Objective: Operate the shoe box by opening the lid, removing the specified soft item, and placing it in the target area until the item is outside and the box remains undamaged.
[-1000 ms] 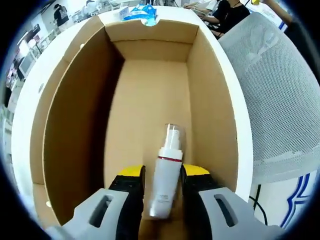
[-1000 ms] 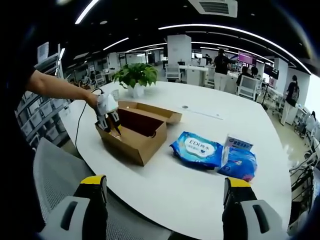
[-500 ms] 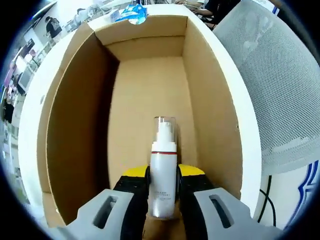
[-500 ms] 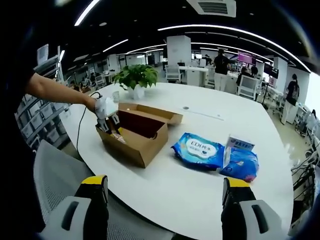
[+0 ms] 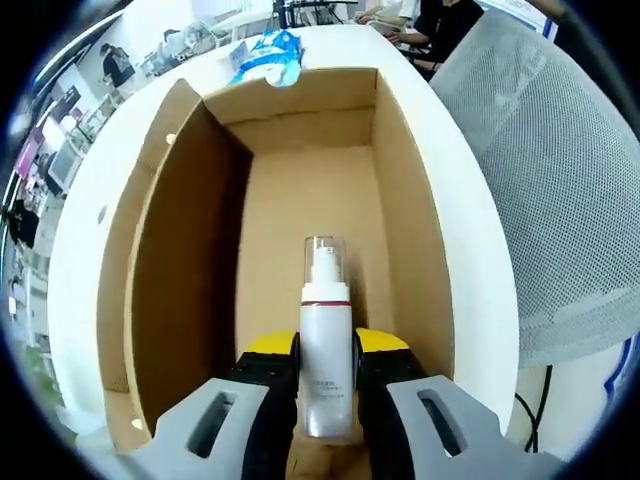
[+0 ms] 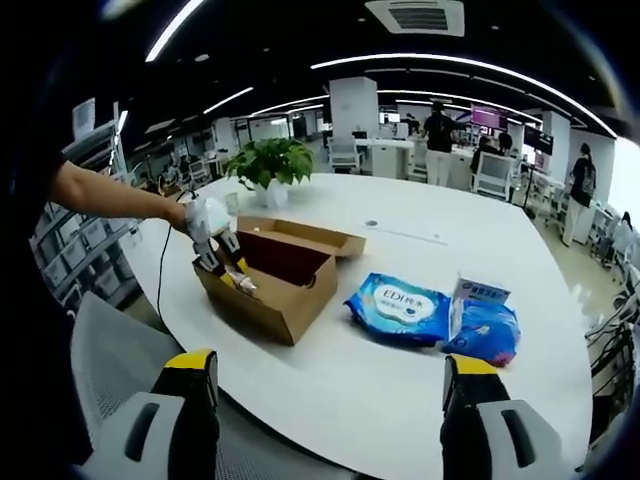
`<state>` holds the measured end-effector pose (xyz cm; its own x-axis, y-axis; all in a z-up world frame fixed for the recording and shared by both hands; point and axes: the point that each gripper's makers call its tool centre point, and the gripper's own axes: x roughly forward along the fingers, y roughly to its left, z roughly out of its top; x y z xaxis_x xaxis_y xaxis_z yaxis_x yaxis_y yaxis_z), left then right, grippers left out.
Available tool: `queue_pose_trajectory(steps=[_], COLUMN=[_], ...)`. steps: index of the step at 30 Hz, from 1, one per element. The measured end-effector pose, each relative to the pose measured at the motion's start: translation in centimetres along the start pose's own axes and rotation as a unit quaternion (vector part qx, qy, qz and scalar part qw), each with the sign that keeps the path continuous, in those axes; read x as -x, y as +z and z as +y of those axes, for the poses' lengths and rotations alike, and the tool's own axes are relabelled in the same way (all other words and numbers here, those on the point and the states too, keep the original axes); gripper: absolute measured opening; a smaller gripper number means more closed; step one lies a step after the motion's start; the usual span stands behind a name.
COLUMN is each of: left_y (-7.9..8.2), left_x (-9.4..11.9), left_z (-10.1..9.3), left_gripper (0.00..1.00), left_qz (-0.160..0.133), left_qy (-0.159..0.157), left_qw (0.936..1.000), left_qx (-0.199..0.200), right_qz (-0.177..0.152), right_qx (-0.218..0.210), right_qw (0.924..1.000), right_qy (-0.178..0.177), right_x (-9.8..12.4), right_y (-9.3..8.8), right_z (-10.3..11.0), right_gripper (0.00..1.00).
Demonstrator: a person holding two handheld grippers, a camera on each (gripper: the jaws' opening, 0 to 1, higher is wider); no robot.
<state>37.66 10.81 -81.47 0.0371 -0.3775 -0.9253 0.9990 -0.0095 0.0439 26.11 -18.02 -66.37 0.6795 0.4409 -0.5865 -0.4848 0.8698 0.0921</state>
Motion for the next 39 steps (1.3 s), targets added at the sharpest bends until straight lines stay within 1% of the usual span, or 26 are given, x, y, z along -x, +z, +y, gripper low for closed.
queue_pose_trajectory(steps=[5, 12, 15, 21, 26, 32, 37, 39], left_y=[1.1, 2.5, 3.1, 4.3, 5.4, 6.7, 7.8, 8.3], left_x=[0.9, 2.3, 2.7, 3.4, 4.0, 4.5, 4.9, 5.1], left_z=[0.1, 0.1, -0.1, -0.6, -1.2, -1.8, -2.3, -2.5], left_gripper=[0.19, 0.19, 0.19, 0.19, 0.19, 0.19, 0.19, 0.19], left_qz=[-0.019, -0.046, -0.055, -0.072, -0.086, -0.101, -0.115, -0.122], left_qy=[0.013, 0.036, 0.043, 0.054, 0.059, 0.065, 0.073, 0.077], left_qw=[0.9997, 0.9983, 0.9975, 0.9957, 0.9941, 0.9918, 0.9888, 0.9875], left_qx=[0.0, -0.003, -0.006, -0.019, -0.028, -0.044, -0.059, -0.063], right_qz=[-0.008, -0.02, -0.022, -0.025, -0.024, -0.029, -0.035, -0.043], right_qx=[-0.009, -0.022, -0.026, -0.023, -0.027, -0.048, -0.079, -0.092], right_qw=[0.9999, 0.9995, 0.9992, 0.999, 0.9985, 0.997, 0.9941, 0.9922], right_qy=[0.003, 0.014, 0.02, 0.029, 0.04, 0.053, 0.065, 0.072], right_x=[-0.2, -0.9, -1.3, -2.3, -3.0, -3.6, -3.9, -4.0], right_y=[0.4, 1.1, 1.3, 1.6, 1.7, 1.9, 2.0, 2.3], right_z=[0.2, 1.1, 1.6, 2.7, 3.5, 4.2, 4.7, 4.9], right_gripper=[0.91, 0.88, 0.86, 0.84, 0.78, 0.72, 0.66, 0.63])
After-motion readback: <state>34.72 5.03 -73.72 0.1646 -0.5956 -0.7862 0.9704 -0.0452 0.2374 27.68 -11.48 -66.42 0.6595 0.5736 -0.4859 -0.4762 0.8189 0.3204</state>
